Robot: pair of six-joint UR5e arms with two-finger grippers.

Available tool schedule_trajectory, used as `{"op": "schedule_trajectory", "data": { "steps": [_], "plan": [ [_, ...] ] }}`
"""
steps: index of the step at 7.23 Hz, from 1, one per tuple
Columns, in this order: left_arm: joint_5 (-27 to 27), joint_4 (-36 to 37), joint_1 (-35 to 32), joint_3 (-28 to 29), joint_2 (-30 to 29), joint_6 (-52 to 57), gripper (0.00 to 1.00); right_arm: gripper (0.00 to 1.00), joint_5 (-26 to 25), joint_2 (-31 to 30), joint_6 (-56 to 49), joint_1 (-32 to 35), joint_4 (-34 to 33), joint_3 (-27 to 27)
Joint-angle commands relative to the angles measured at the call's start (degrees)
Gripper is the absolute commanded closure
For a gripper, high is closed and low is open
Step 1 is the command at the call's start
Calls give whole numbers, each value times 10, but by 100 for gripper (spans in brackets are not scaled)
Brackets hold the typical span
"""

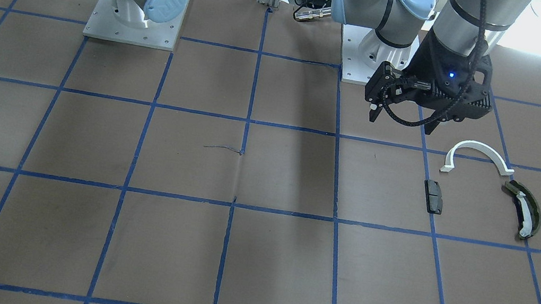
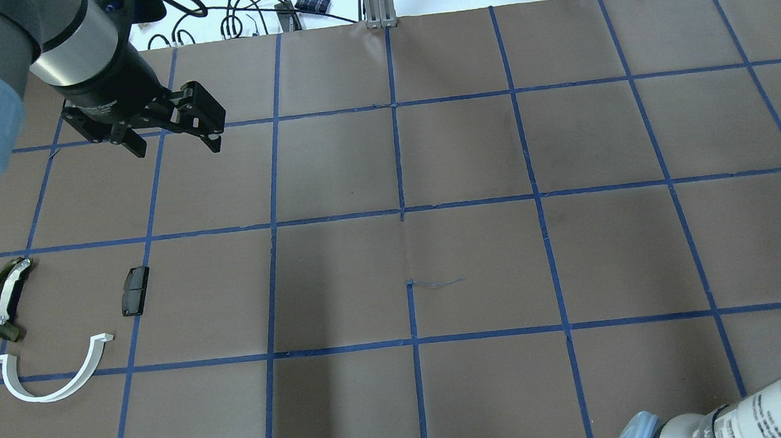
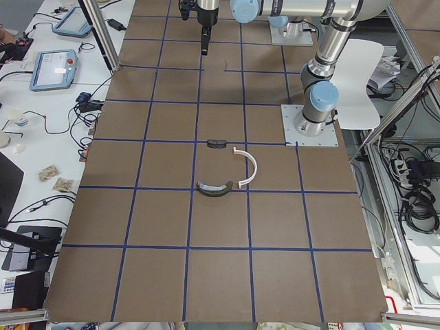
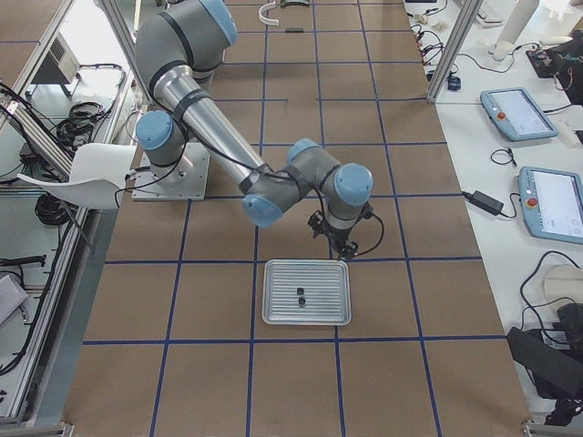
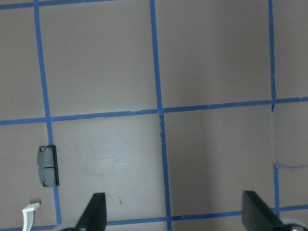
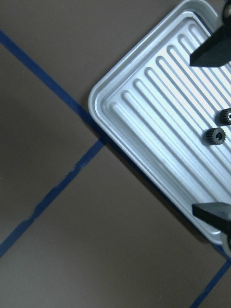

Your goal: Place bearing gear from tray to pile

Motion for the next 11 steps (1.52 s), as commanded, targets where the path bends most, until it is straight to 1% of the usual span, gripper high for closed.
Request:
{"op": "schedule_trajectory", "data": {
  "steps": [1,2,3,4,5,6,7,8,9,10,11],
  "plan": [
    [0,3,0,0,0,0,0,7,3,44,-114,-51,-71,24],
    [0,3,0,-2,0,0,0,9,2,48,-147,-60,-95,47],
    [0,3,0,-2,1,1,0,8,3,47,-211,-68,-129,74],
    [0,3,0,-2,1,1,0,8,3,49,-221,-74,-166,97],
    [0,3,0,-2,1,0,0,14,10,51,-221,-86,-175,119],
    [0,3,0,-2,1,1,0,26,14,51,-219,-86,-207,127],
    [0,3,0,-2,1,1,0,46,11,50,-221,-87,-208,126],
    [0,3,0,-2,1,1,0,79,10,47,-222,-88,-208,123],
    [0,3,0,-2,1,1,0,100,11,46,-220,-88,-206,126],
    [0,3,0,-2,1,0,0,100,15,44,-220,-87,-203,126],
    [0,3,0,-1,1,1,0,100,18,28,-213,-85,-196,127]
  ]
}}
